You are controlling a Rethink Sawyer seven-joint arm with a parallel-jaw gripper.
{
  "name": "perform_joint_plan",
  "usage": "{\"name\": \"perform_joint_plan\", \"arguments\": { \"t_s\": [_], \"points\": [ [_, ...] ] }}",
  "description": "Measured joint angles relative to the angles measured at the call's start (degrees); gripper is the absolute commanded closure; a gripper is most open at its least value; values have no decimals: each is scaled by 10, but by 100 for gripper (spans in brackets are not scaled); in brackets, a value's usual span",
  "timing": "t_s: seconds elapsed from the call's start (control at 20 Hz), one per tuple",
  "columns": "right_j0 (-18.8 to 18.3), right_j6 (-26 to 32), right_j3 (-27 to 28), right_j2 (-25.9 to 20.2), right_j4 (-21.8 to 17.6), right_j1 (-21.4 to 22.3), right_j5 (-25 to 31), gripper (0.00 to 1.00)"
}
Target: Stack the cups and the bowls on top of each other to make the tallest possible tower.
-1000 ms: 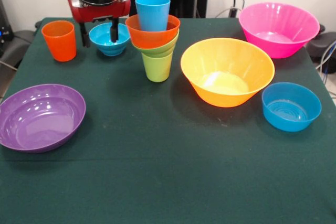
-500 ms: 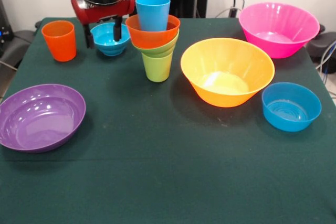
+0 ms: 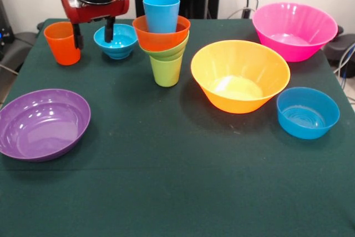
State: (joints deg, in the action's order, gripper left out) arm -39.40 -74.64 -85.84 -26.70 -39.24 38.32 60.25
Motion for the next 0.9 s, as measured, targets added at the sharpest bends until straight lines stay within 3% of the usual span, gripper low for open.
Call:
{"name": "perform_joint_plan", "arguments": {
  "t_s": [0.9],
  "points": [
    [-62, 13, -3, -50, -1, 1, 3, 0]
  ]
}}
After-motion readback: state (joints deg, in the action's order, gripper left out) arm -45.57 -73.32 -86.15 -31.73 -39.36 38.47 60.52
